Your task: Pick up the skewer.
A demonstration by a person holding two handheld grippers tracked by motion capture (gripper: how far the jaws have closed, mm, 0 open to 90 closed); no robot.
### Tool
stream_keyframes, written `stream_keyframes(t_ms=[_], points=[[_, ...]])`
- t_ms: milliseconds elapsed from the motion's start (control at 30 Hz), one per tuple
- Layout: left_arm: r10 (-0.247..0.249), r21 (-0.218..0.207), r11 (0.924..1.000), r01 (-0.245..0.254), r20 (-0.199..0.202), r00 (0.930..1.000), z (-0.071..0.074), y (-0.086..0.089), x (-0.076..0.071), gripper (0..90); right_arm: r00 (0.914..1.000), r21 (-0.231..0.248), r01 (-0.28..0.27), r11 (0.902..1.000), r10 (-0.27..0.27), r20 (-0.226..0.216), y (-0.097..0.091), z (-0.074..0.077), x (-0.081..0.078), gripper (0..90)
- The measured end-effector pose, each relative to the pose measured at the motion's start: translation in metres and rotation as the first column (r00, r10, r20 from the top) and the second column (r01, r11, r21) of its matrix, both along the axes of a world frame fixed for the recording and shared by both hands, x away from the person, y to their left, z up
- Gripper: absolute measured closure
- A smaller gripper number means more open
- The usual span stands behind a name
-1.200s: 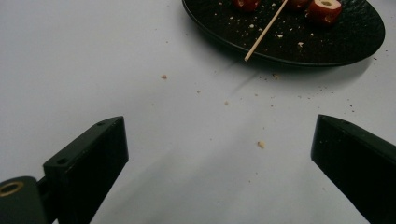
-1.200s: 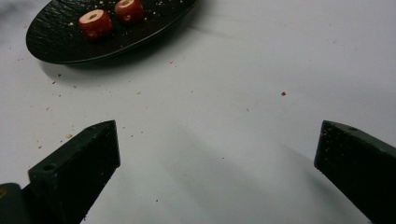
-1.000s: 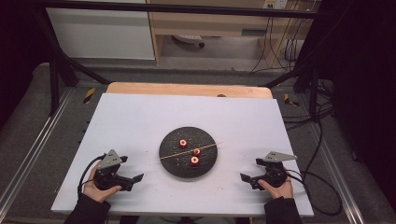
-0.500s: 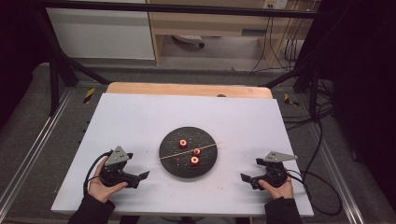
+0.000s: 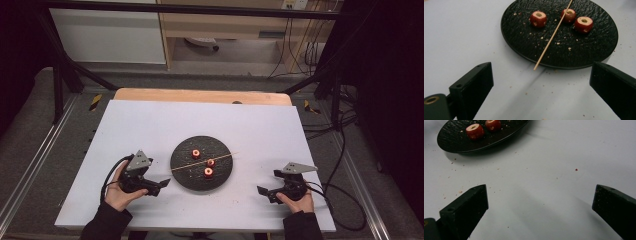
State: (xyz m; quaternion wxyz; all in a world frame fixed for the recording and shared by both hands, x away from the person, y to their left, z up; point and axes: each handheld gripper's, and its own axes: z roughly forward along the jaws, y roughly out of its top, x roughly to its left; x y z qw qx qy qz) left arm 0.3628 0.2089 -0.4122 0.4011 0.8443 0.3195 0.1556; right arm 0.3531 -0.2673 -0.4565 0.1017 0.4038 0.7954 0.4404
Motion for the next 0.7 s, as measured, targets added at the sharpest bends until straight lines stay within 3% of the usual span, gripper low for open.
stream_keyframes(t_ms=[300,700], points=[[-0.025,0.042,0.9988,0.026,-0.024,0.9994,0.004,-0.021,0.013,8.0,1.0,-0.001,-0.001,1.0,0.001,-0.001,0.0,0.0,0.0,1.1],[-0.075,0.115,0.99,0.082,-0.065,0.9951,0.006,-0.046,0.031,11.7,1.0,-0.005,-0.007,1.0,0.007,-0.007,0.001,-0.001,0.0,1.4]])
